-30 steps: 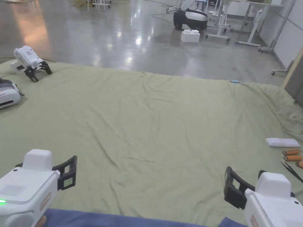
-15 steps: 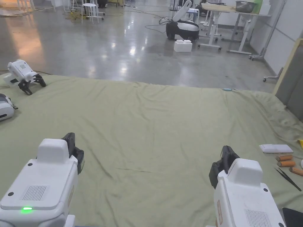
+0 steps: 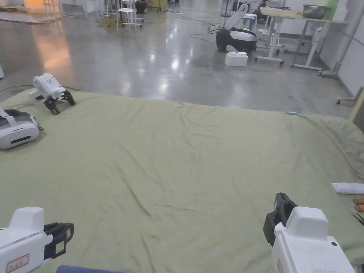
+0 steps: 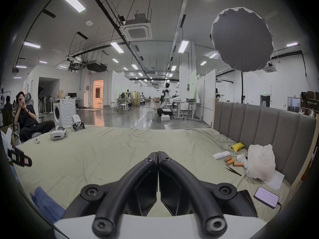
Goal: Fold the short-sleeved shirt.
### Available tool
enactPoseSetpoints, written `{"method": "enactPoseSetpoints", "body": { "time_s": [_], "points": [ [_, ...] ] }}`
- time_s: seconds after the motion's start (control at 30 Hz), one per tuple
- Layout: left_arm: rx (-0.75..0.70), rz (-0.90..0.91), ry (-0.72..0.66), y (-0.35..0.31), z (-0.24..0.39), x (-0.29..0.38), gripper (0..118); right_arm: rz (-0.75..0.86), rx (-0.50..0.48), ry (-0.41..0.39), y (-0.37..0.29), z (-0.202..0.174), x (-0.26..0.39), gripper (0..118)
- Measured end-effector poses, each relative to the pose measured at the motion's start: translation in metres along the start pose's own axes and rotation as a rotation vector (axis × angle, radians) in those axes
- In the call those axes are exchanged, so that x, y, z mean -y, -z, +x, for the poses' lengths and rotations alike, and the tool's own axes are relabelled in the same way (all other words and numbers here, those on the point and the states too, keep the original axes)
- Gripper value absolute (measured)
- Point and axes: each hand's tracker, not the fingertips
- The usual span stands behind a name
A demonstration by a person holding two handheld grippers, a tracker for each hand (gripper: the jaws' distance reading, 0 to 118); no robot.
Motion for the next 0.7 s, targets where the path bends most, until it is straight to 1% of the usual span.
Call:
{"method": "enactPoseSetpoints", "body": {
  "time_s": [0.07, 0.1, 0.17, 0.2, 0.23, 0.27, 0.3, 0.37, 0.4, 0.47, 0.57, 0.67, 0.7],
  "points": [
    [0.014, -0.073, -0.045, 0.000, -0.022, 0.011, 0, -0.023, -0.006, -0.005, 0.002, -0.002, 0.005, 0],
    [0.044, -0.116, -0.073, -0.001, -0.033, 0.015, 2, -0.035, -0.012, -0.004, 0.003, -0.003, 0.007, 0],
    [0.098, -0.171, -0.151, -0.006, -0.053, 0.017, 20, -0.052, -0.023, 0.000, 0.004, -0.005, 0.011, 0],
    [0.148, -0.196, -0.190, -0.008, -0.063, 0.018, 29, -0.057, -0.026, 0.000, 0.004, -0.006, 0.013, 0],
    [0.191, -0.237, -0.242, -0.007, -0.074, 0.019, 44, -0.064, -0.030, -0.001, 0.005, -0.008, 0.015, 0],
    [0.214, -0.274, -0.278, -0.006, -0.084, 0.021, 44, -0.071, -0.036, -0.001, 0.005, -0.009, 0.017, 0],
    [0.247, -0.295, -0.298, -0.005, -0.091, 0.025, 47, -0.079, -0.043, 0.000, 0.006, -0.010, 0.019, 0],
    [0.309, -0.312, -0.350, -0.001, -0.105, 0.032, 63, -0.092, -0.050, 0.004, 0.006, -0.012, 0.022, 0],
    [0.341, -0.319, -0.376, 0.002, -0.112, 0.035, 68, -0.097, -0.054, 0.006, 0.006, -0.012, 0.023, 0],
    [0.384, -0.333, -0.436, 0.014, -0.126, 0.041, 73, -0.107, -0.057, 0.006, 0.006, -0.013, 0.025, 0],
    [0.399, -0.356, -0.547, 0.035, -0.144, 0.049, 73, -0.119, -0.055, 0.002, 0.005, -0.010, 0.027, 0],
    [0.523, -0.270, -0.647, 0.028, -0.161, 0.045, 73, -0.126, -0.044, 0.002, 0.004, -0.005, 0.028, 0],
    [0.522, -0.285, -0.679, 0.032, -0.163, 0.046, 73, -0.128, -0.041, 0.002, 0.003, -0.003, 0.028, 0]
  ]
}}
